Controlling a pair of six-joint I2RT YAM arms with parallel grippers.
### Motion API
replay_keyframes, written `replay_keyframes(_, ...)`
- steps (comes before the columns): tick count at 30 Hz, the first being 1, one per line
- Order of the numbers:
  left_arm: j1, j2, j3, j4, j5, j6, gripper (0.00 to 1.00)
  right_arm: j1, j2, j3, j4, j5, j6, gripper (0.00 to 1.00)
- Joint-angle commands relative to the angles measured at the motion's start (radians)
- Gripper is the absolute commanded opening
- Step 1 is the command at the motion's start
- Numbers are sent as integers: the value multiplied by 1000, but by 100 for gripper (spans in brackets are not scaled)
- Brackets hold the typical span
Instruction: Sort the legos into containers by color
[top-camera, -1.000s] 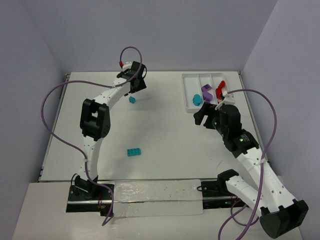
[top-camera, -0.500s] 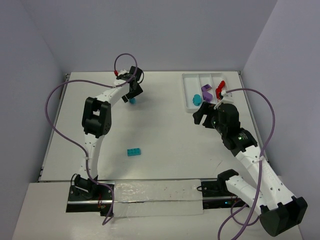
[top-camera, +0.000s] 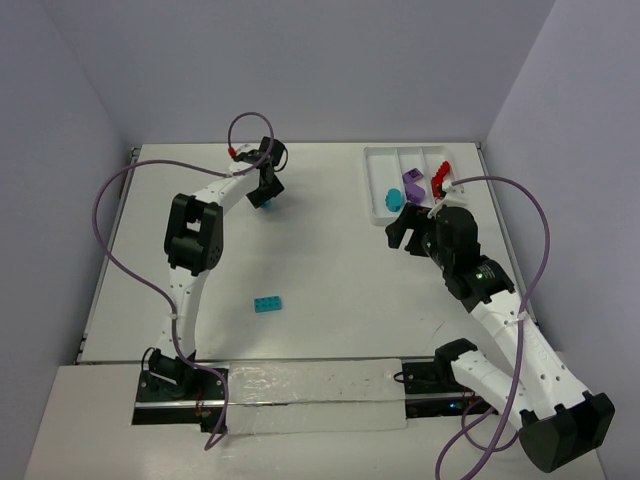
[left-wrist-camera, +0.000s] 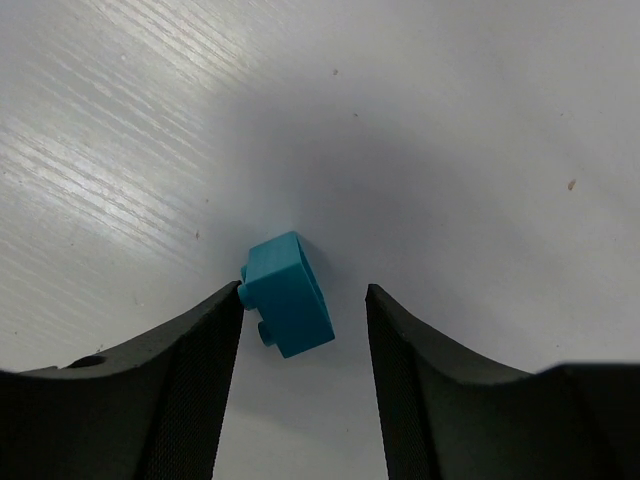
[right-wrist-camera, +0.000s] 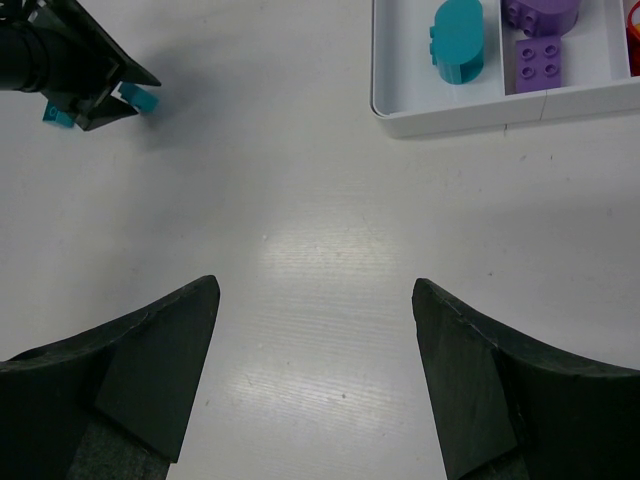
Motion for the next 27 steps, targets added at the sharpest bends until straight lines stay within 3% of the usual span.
replay_keyframes(1,2,-5,12,23,11,1,42,-1,-8,22,34,2,-7,85)
replay_keyframes(6,-2,-32,1,45,40,46,4,-1,-6,22,37,-3,-5,85)
replay_keyframes(7,-4,-42,-4,53,49,59,0,-1,-6,22,39,-4,-4,85)
replay_keyframes(16,-134,-136,61,144,122,205,0,-1,-16,16,40,-4,1,85)
replay_keyframes(27,-248,0,273,336,411,184,0,-1,-73,2,14,16,11,85)
